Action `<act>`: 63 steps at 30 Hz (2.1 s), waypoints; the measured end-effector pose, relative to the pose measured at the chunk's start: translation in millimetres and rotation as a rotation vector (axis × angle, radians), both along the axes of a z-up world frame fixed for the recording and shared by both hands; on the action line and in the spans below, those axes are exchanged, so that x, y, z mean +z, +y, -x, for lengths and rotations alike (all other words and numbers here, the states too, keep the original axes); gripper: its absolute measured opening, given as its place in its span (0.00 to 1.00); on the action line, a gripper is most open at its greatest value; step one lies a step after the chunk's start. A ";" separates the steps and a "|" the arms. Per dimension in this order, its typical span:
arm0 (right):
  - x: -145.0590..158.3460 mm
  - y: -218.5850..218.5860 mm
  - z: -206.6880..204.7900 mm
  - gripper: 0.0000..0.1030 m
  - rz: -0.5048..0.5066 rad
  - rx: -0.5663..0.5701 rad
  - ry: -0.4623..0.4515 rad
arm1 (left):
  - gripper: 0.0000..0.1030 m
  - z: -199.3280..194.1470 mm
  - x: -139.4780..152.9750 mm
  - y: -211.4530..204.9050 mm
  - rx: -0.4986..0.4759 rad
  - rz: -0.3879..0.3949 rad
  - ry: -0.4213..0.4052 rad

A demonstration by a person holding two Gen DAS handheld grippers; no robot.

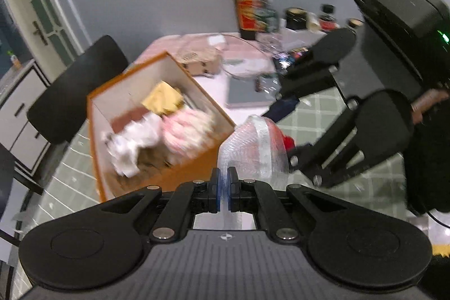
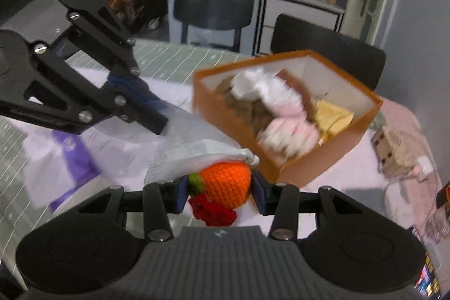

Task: Organize soft objects
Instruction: 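Lift the mesh bag and orange fruit and carry both over the orange box, then lower the mesh bag and orange fruit into the box and open both grippers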

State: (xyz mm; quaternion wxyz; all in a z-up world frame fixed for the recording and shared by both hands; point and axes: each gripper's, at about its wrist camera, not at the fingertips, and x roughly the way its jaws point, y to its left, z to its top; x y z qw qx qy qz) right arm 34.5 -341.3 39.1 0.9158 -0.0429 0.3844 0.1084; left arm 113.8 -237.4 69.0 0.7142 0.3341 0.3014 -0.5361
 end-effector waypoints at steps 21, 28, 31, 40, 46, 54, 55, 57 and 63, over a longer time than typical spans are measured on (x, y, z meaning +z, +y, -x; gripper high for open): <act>-2.8 -77.4 -146.6 0.44 -0.030 -0.209 -0.047 | 0.04 -142.3 -8.0 -108.8 0.223 -0.017 -0.027; -16.4 -92.3 -180.6 0.44 -0.031 -0.260 -0.019 | 0.04 -171.6 -21.1 -130.2 0.274 -0.012 -0.052; -22.9 -101.3 -190.4 0.44 -0.039 -0.290 -0.020 | 0.04 -180.3 -26.2 -140.8 0.298 0.025 -0.076; -52.2 -128.4 -206.0 0.53 -0.100 -0.384 0.004 | 0.60 -177.8 -49.1 -157.6 0.316 0.002 -0.190; -54.6 -128.4 -201.2 0.53 -0.095 -0.388 0.013 | 0.60 -178.3 -49.1 -150.8 0.350 -0.020 -0.171; -40.8 -117.4 -178.3 0.58 -0.115 -0.380 -0.007 | 0.77 -167.0 -30.6 -126.7 0.439 -0.031 -0.120; -39.1 -114.0 -174.0 0.58 -0.112 -0.375 -0.004 | 0.77 -162.5 -26.4 -120.7 0.449 -0.028 -0.117; -36.0 -106.0 -166.4 0.59 -0.098 -0.369 0.017 | 0.87 -155.7 -18.9 -107.7 0.501 -0.015 -0.107; -15.4 -82.0 -131.7 0.81 -0.074 -0.386 0.014 | 0.94 -133.1 -3.7 -66.5 0.679 0.034 -0.117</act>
